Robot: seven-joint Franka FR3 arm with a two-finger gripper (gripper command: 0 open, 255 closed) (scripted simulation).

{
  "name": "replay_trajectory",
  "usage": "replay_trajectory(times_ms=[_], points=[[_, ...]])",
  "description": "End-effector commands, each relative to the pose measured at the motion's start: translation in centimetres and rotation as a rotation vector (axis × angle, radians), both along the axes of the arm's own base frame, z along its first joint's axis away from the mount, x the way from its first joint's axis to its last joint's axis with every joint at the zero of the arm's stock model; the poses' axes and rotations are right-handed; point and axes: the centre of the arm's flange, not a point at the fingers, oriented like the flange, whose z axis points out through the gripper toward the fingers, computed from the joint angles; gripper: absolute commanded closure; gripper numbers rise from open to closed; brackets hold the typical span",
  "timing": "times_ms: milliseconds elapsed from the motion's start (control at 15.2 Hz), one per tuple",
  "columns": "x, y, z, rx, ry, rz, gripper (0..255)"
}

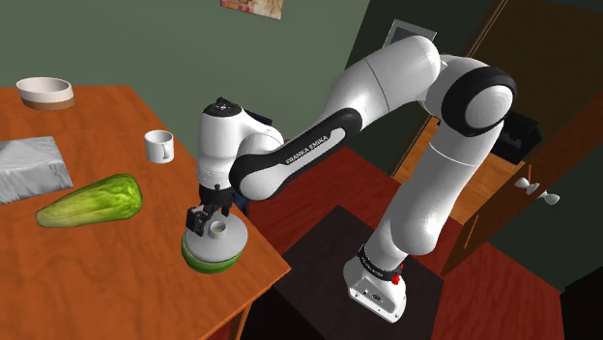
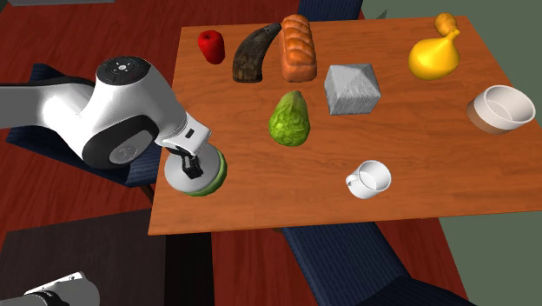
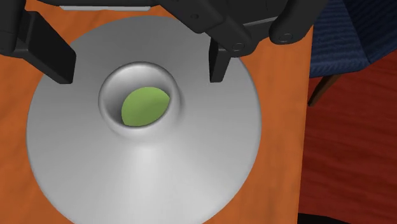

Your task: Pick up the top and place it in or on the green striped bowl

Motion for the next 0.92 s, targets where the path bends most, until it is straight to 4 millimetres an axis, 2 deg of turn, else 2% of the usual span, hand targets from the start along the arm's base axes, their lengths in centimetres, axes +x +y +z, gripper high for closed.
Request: replay_trajectory(times_ms=[0, 66, 330, 858], points=[[0.0, 0.0, 0.0, 0.0, 0.0, 0.0, 0], [0.0, 0.0, 0.0, 0.0, 0.0, 0.0, 0], [-0.1, 0.0, 5.0, 0.0, 0.0, 0.0, 0], [-0.1, 0.0, 5.0, 0.0, 0.0, 0.0, 0]])
